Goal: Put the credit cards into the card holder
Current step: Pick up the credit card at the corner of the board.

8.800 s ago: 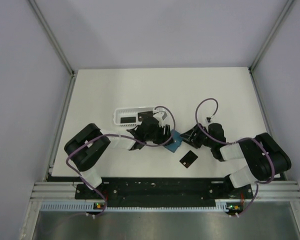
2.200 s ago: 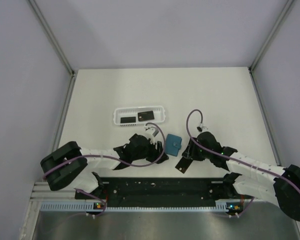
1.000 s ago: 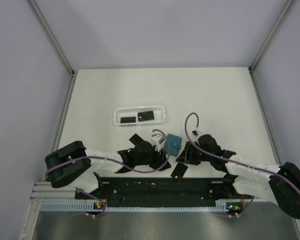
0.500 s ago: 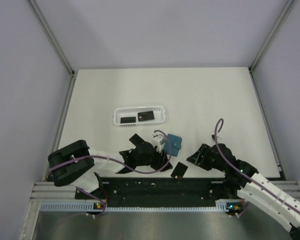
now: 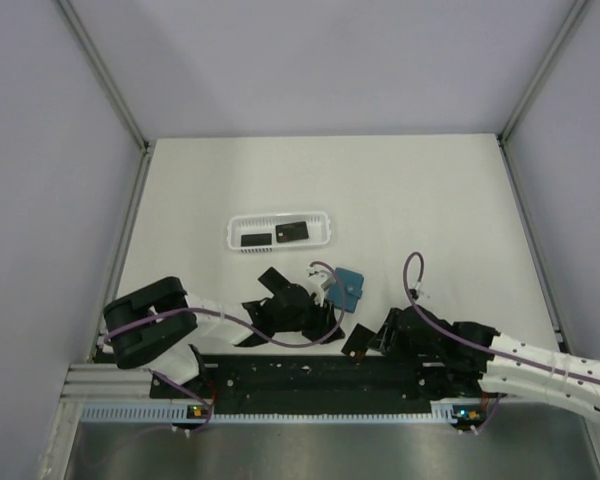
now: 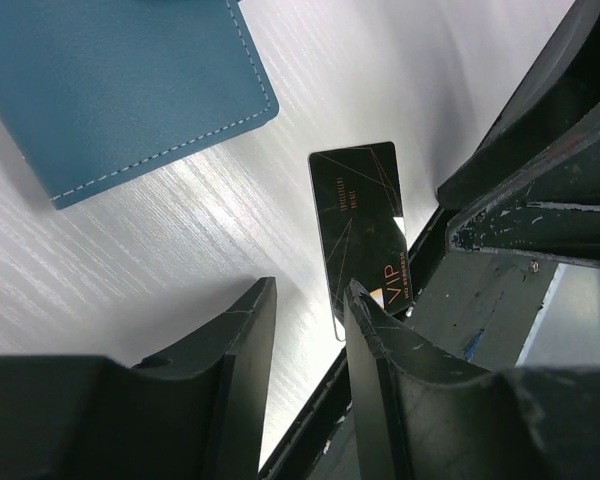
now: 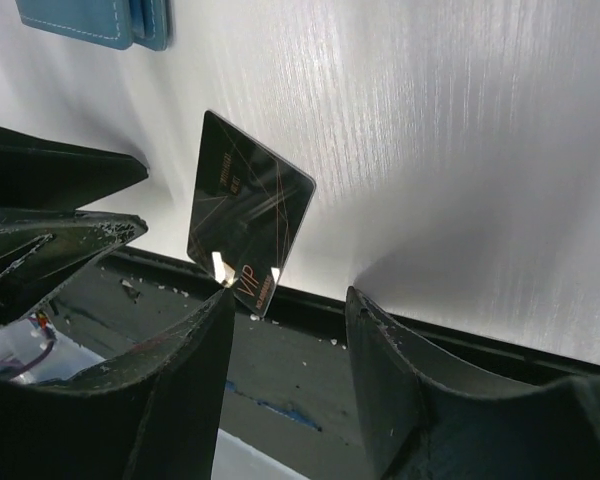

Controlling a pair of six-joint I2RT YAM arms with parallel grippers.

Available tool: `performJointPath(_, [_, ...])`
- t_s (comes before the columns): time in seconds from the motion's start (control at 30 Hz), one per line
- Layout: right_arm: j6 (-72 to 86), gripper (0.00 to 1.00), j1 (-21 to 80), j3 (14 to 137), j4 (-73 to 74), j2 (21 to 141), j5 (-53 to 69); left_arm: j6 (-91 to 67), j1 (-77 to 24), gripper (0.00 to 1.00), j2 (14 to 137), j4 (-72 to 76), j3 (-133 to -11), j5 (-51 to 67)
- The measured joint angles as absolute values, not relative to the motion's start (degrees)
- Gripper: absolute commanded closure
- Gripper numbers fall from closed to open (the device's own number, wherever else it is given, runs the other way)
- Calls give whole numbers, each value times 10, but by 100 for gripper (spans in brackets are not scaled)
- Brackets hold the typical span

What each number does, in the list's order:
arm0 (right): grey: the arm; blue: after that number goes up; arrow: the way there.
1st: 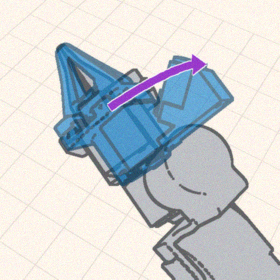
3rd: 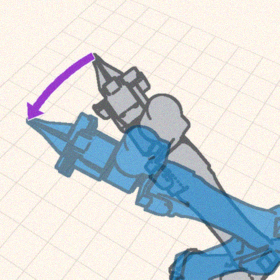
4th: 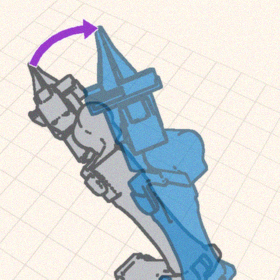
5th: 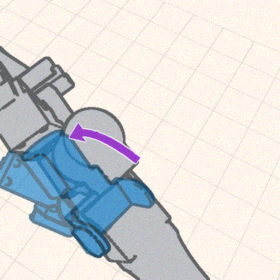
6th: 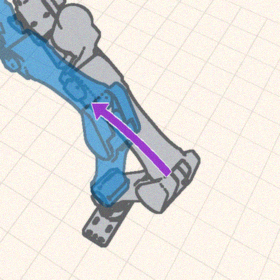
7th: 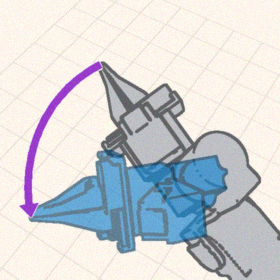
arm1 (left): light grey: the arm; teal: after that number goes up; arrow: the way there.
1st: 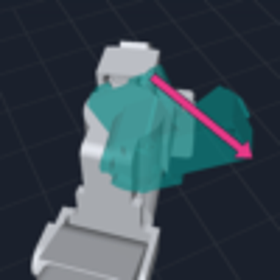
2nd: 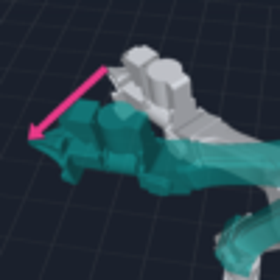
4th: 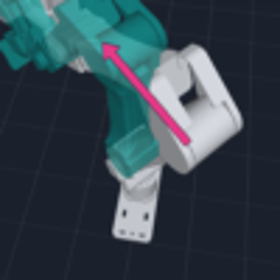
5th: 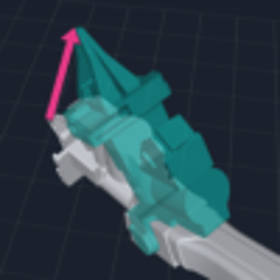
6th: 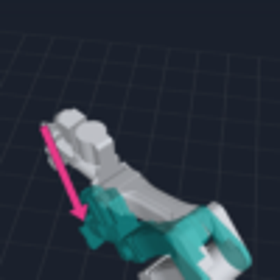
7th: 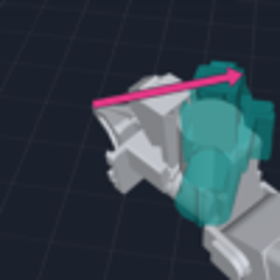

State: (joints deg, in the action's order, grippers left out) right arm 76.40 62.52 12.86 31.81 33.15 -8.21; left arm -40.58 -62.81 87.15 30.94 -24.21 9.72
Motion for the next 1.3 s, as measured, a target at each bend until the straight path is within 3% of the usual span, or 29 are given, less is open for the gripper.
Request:
performJointPath(0.3, [827, 51, 641, 107, 291, 314, -78, -406, -628, 70, 882, 323, -243, 112])
performJointPath(0.87, [870, 52, 644, 53, 181, 331, -27, -425, -667, 75, 924, 366, -249, 126])
performJointPath(0.97, [876, 58, 644, 45, 163, 331, -24, -430, -673, 75, 926, 368, -250, 126])
performJointPath(1.3, [879, 99, 645, 33, 172, 327, -26, -438, -679, 75, 927, 369, -250, 119])
